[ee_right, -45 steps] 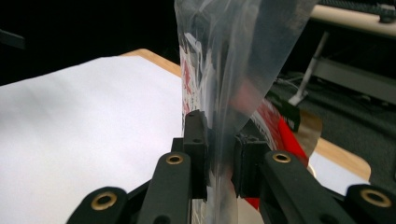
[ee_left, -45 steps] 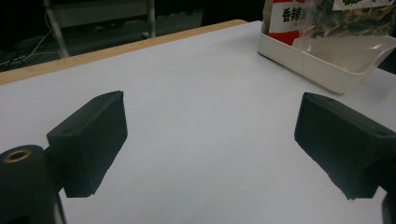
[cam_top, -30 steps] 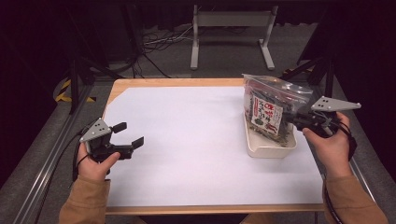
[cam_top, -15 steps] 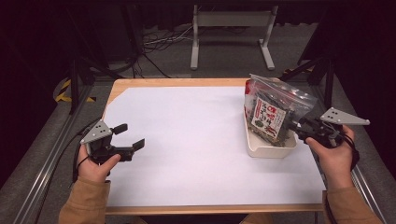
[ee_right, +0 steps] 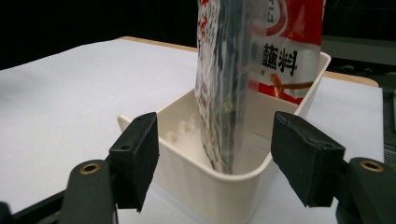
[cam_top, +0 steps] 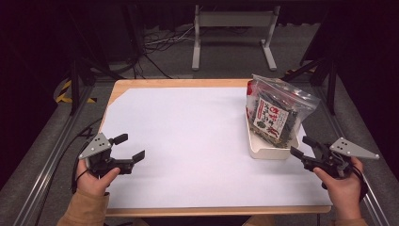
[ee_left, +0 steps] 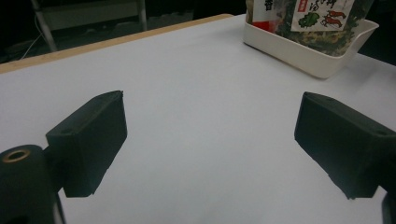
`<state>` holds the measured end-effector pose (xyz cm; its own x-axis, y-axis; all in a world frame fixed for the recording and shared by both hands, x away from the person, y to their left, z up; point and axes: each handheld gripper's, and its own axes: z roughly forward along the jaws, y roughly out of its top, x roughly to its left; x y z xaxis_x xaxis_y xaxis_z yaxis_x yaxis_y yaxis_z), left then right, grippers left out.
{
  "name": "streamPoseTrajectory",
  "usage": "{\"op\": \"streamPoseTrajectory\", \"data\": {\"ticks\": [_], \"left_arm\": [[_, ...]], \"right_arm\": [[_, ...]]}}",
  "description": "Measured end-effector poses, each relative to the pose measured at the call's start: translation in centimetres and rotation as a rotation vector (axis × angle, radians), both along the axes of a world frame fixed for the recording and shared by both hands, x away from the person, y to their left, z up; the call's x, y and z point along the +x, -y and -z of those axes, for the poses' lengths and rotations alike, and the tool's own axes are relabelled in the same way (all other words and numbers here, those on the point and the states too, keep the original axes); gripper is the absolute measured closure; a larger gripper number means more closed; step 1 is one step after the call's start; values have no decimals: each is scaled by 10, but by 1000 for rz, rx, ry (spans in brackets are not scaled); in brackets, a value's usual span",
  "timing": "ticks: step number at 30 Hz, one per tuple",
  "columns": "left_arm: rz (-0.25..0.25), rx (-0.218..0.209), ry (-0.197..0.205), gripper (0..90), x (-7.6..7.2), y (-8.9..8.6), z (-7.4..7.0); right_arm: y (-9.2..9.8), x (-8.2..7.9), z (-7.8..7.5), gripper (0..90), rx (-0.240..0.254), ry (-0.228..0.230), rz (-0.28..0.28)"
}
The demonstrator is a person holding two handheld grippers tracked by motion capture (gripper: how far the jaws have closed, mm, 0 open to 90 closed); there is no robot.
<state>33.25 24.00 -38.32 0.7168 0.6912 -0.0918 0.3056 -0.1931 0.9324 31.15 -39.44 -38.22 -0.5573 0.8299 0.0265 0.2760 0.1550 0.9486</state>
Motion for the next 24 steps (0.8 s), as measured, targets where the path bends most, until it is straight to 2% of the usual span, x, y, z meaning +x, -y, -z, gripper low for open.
{"op": "streamPoseTrajectory", "data": {"ticks": [5, 10, 11, 15, 24], "left_arm": [[6, -14, 4, 100, -3, -4, 6], [8, -23, 8, 95, -4, -7, 9], [11, -30, 17, 95, -4, -8, 10], [6, -27, 13, 95, -4, -9, 11], [-7, -36, 7, 93, -4, -10, 14]], "right_arm": [[0, -5, 11, 318, 12, 1, -6], [-2, -9, 24, 299, -17, 16, -14], [-1, -10, 30, 294, -17, 8, -13], [1, -7, 39, 294, -31, -22, -8], [2, -6, 41, 291, -30, -28, -4]]}}
